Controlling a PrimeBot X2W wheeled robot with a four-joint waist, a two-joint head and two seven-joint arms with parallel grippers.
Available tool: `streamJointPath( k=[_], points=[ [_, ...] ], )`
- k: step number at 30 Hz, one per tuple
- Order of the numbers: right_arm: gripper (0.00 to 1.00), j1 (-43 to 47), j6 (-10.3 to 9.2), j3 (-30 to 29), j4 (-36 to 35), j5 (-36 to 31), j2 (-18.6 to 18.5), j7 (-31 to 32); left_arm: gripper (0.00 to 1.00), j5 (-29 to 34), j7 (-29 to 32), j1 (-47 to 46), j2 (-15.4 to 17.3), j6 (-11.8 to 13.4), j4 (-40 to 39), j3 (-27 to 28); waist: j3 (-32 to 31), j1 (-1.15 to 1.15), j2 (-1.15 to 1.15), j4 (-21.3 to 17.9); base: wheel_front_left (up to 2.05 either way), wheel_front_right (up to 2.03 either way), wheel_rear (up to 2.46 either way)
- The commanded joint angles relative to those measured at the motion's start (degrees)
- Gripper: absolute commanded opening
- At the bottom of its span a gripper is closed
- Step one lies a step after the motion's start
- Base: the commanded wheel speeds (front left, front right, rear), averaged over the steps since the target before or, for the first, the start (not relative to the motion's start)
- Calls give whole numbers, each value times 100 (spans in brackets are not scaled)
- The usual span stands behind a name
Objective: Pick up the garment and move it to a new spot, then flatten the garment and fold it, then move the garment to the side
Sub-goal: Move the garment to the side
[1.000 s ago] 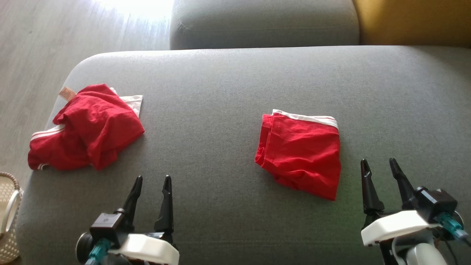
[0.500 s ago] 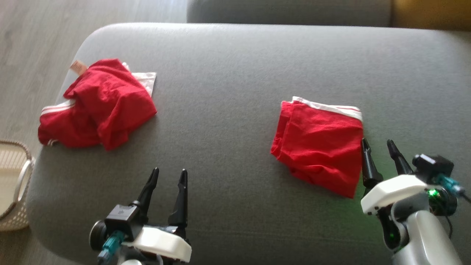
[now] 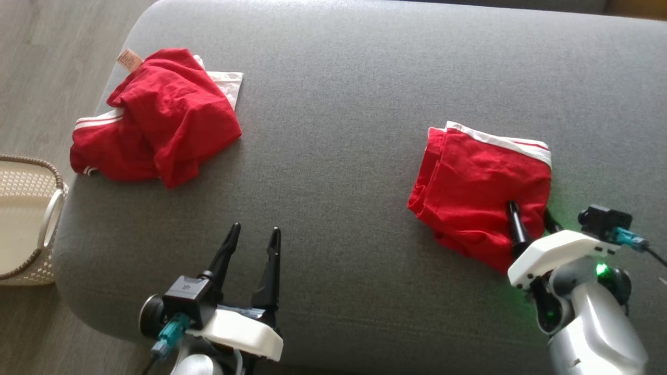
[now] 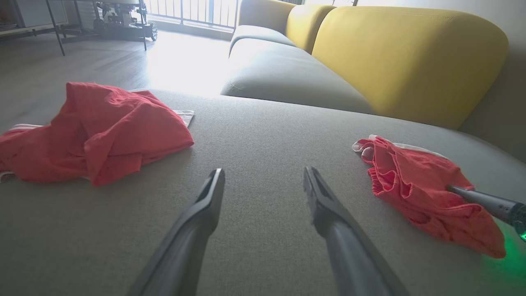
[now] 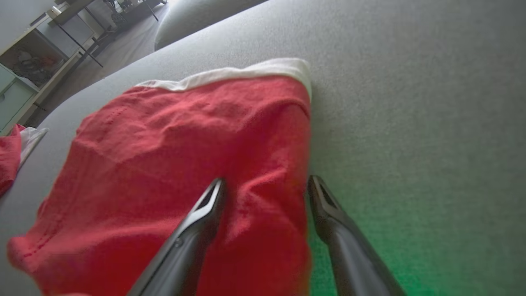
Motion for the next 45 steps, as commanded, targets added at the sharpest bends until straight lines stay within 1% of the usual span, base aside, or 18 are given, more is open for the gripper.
streamJointPath(
  k=[1, 8, 9, 10, 11, 12, 17, 20, 23, 26, 30, 33, 36, 40, 45],
  points=[
    [100, -218, 0, 190, -29, 35, -20, 1, 100, 31, -31, -229, -23, -39, -140, 130, -6, 0, 0, 7, 0, 0, 0],
    [100, -418, 0, 263, 418, 56, -20, -56, 100, 22, -31, -256, -23, 4, -191, 148, 11, 0, 0, -11, 0, 0, 0],
    [94, -454, 0, 294, 469, 44, -20, -60, 100, 16, -31, -269, -23, 7, -196, 143, 11, 0, 0, -13, 0, 0, 0],
    [31, -488, 0, 339, 511, 24, -20, -65, 100, 14, -31, -277, -23, 8, -197, 139, 12, 0, 0, -17, 0, 0, 0],
    [31, -488, 0, 339, 511, 24, -20, -65, 100, 14, -31, -277, -23, 8, -197, 139, 12, 0, 0, -17, 0, 0, 0],
    [0, -520, 0, 378, 541, -15, -20, -90, 100, 14, -31, -284, -23, 10, -197, 138, 17, 0, 0, -20, 0, 0, 0],
    [0, -662, 0, 483, 616, -376, -20, -257, 100, 25, -31, -295, -23, 21, -193, 138, -1, 0, 0, -63, 0, 0, 0],
    [0, -751, 0, 585, 601, -676, -39, -302, 100, 51, -31, -280, -23, 17, -217, 150, -19, 0, 0, -160, 0, 0, 0],
    [0, -870, 0, 847, 526, -975, -136, -270, 100, 106, -31, -293, -23, -15, -241, 149, 13, 0, 0, -337, 0, 0, 0],
    [0, -1048, 0, 1234, 388, -1135, -309, -183, 100, 168, -31, -367, -23, -48, -282, 140, 120, 0, 0, -585, 0, 0, 0],
    [0, -1383, 0, 1835, 163, -1101, -678, -13, 100, 254, -31, -529, -23, -108, -333, 104, 354, 0, 0, -1007, 0, 0, 0],
    [0, -1733, 0, 2272, -16, -963, -1050, 104, 100, 338, -31, -708, -23, -172, -358, 61, 606, 0, 0, -1350, 0, 0, 0],
    [0, -2123, 0, 2580, -129, -759, -1437, 228, 100, 476, -31, -940, -23, -274, -363, -19, 895, 0, 0, -1653, 0, 0, 0],
    [0, -2656, 0, 2795, -244, -490, -1909, 293, 100, 674, -31, -1321, -23, -427, -370, -121, 1341, 0, 0, -1993, 0, 0, 0],
    [0, -3216, 0, 2767, -341, -236, -2433, 298, 100, 883, -31, -1833, -23, -570, -410, -302, 1965, 0, 0, -2304, 0, 0, 0]
  ],
)
